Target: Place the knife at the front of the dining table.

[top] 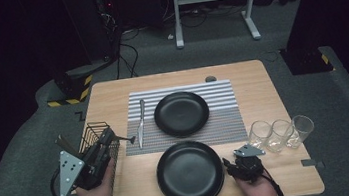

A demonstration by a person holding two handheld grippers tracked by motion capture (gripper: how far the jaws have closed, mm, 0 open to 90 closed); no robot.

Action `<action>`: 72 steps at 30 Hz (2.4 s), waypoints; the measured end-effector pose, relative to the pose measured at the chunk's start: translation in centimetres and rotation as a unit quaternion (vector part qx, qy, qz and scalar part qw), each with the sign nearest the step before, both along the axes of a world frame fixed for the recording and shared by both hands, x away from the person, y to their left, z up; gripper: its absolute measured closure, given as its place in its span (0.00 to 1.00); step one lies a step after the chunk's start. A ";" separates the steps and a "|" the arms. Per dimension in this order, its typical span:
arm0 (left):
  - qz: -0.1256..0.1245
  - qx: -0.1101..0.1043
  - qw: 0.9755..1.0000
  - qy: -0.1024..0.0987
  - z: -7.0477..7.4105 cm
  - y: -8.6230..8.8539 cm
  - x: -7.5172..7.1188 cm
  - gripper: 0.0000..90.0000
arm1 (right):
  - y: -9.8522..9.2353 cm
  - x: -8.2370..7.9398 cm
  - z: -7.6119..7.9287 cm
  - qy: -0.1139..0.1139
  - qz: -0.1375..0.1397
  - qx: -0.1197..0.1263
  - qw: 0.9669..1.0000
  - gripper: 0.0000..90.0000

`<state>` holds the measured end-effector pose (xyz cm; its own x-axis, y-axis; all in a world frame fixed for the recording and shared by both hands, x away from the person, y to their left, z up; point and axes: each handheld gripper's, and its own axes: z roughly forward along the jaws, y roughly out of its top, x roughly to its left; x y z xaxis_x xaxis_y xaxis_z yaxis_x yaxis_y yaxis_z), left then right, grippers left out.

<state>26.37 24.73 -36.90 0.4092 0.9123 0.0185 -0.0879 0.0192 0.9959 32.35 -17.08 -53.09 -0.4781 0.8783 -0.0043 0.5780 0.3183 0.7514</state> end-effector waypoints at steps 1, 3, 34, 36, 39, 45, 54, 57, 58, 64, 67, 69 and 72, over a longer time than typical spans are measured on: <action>-0.004 0.003 1.000 0.001 0.0 -0.3 0.0 0.96 | -0.1 -0.1 0.1 -0.010 0.001 0.005 1.000 0.51; -0.010 0.008 1.000 0.002 -0.1 -0.8 0.1 0.96 | -0.3 -0.4 0.2 -0.030 -0.001 0.012 0.999 0.52; -0.058 0.010 0.998 0.029 -1.7 -5.3 2.9 0.96 | 3.3 -2.0 6.1 -0.150 0.023 0.041 0.988 0.53; -0.065 0.007 0.998 0.028 -1.7 -5.5 2.9 0.96 | 3.6 -1.9 6.3 -0.149 0.023 0.041 0.988 0.53; -0.070 0.014 0.997 0.023 -1.8 -5.9 2.7 0.96 | 4.2 -1.9 6.5 -0.151 0.025 0.037 0.988 0.53; -0.077 0.016 0.997 0.019 -1.9 -6.3 2.6 0.96 | 5.3 -2.1 7.1 -0.160 0.032 0.034 0.986 0.53; -0.087 0.021 0.996 0.021 -2.2 -7.1 2.6 0.96 | 6.9 -2.0 7.5 -0.170 0.047 0.038 0.984 0.53; -0.090 0.018 0.996 0.022 -2.3 -7.1 2.7 0.96 | 7.3 -2.0 7.7 -0.170 0.050 0.040 0.983 0.54; -0.092 0.017 0.995 0.023 -2.3 -7.1 2.7 0.96 | 7.4 -2.0 7.7 -0.171 0.052 0.039 0.983 0.54; -0.098 0.021 0.995 0.023 -2.4 -7.5 2.6 0.96 | 8.1 -2.0 7.8 -0.176 0.062 0.043 0.982 0.56; -0.098 0.026 0.995 0.026 -2.6 -7.9 2.8 0.96 | 8.2 -2.0 8.0 -0.179 0.064 0.049 0.980 0.58; -0.095 0.037 0.994 0.028 -2.6 -8.4 2.9 0.96 | 8.3 -2.0 8.1 -0.184 0.070 0.050 0.979 0.61; -0.088 0.042 0.995 0.031 -2.8 -8.8 3.2 0.96 | 8.4 -1.9 8.3 -0.190 0.075 0.052 0.978 0.63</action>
